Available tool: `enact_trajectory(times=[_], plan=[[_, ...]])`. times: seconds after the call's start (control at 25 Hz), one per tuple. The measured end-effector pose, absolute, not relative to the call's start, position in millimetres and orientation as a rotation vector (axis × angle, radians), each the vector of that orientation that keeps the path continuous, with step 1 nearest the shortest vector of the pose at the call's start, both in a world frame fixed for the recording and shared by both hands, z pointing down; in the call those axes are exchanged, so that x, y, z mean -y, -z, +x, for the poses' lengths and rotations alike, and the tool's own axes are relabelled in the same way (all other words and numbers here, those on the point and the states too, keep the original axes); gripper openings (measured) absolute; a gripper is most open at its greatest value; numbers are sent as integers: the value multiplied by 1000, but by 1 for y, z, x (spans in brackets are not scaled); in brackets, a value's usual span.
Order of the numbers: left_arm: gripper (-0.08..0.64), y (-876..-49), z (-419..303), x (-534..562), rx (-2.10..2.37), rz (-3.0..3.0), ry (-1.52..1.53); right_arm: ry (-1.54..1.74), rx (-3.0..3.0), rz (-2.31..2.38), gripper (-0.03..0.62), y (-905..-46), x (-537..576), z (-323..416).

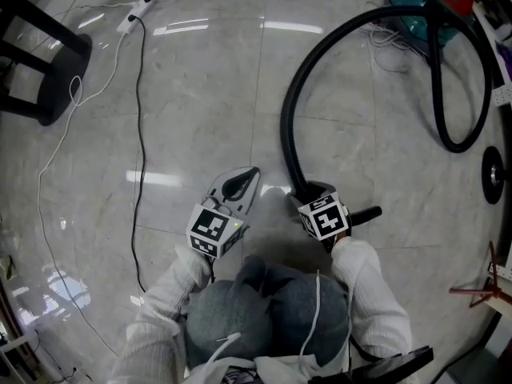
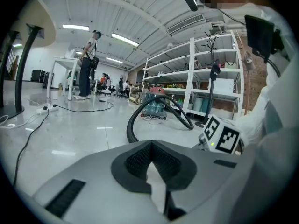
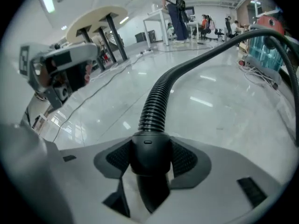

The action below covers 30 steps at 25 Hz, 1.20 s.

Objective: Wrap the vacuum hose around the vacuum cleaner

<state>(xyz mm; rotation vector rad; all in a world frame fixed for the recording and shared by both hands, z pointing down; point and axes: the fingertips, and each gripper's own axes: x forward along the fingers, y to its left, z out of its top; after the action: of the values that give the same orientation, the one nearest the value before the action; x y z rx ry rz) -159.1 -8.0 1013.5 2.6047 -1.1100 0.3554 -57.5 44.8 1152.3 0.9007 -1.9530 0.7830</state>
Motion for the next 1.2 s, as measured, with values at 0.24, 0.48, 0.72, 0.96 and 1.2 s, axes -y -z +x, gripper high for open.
enact_trajectory(times=[0.24, 0.48, 0.72, 0.96, 1.2], plan=[[2, -916, -152, 35, 1154, 2600, -335, -667, 2207, 1011, 236, -1004, -21, -68], [2, -708, -132, 23, 1107, 2608, -307, -772, 2387, 1098, 236, -755, -25, -81], [2, -486, -117, 28, 1065, 2675, -305, -792, 2498, 1298, 236, -506, -1, -58], [2, -306, -82, 49, 967, 2804, -277, -850, 2543, 1661, 236, -310, 33, -1], [2, -192, -29, 72, 853, 2912, -201, -725, 2539, 2044, 236, -181, 42, 66]])
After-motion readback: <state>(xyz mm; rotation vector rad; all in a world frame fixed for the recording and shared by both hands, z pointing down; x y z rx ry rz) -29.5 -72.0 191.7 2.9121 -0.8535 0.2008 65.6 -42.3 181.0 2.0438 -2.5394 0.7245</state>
